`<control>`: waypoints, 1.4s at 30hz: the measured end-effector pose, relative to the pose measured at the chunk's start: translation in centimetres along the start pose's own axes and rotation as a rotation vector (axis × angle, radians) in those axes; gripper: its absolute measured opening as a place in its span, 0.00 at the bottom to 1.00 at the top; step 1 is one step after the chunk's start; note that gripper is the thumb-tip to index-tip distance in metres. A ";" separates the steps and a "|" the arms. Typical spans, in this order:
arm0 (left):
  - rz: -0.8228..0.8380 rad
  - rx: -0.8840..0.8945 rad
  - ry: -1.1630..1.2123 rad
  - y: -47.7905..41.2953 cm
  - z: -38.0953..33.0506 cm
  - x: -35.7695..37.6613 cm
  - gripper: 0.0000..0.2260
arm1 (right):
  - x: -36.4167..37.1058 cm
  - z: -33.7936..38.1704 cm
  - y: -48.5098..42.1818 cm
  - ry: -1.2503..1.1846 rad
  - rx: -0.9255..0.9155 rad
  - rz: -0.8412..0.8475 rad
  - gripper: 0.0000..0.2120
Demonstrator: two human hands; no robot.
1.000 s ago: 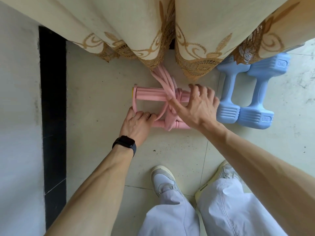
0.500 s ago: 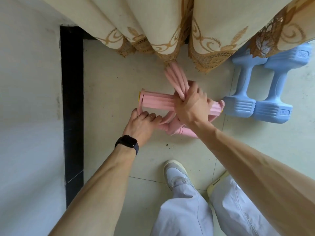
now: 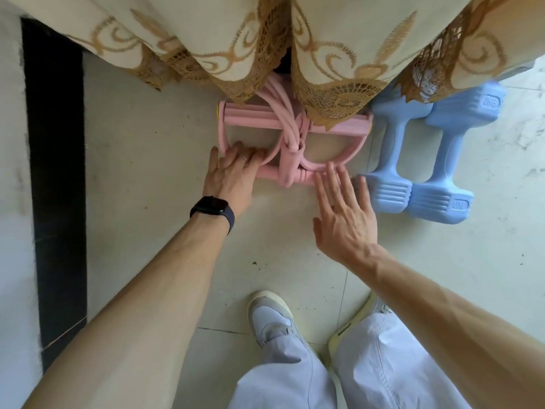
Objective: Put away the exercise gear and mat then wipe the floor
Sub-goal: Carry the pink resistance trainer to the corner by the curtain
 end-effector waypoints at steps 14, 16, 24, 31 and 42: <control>0.011 -0.173 0.111 2.4 -3.3 -2.2 0.36 | -2.0 -0.4 1.9 0.008 0.103 0.267 0.41; 0.073 -0.253 0.186 4.4 -4.9 -3.1 0.36 | -3.6 -0.2 4.0 0.000 0.074 0.326 0.38; 0.278 -0.405 0.343 13.6 -12.2 -13.1 0.28 | -16.7 -1.4 14.1 0.038 -0.033 0.437 0.20; 0.233 -0.419 0.378 24.5 -17.9 -33.8 0.24 | -37.0 -2.0 25.3 0.056 -0.100 0.345 0.18; -0.134 -0.559 0.395 41.6 -21.3 -56.0 0.19 | -60.6 0.4 40.1 -0.260 -0.179 0.103 0.20</control>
Point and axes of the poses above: each hand's wrist, its own y-axis away from the middle knuckle, its own x-axis out of the palm, z = x × y, the point moved 8 cm from there along -y, towards the middle knuckle, and after that the axes turned 13 degrees about x, right-handed, at the moved point
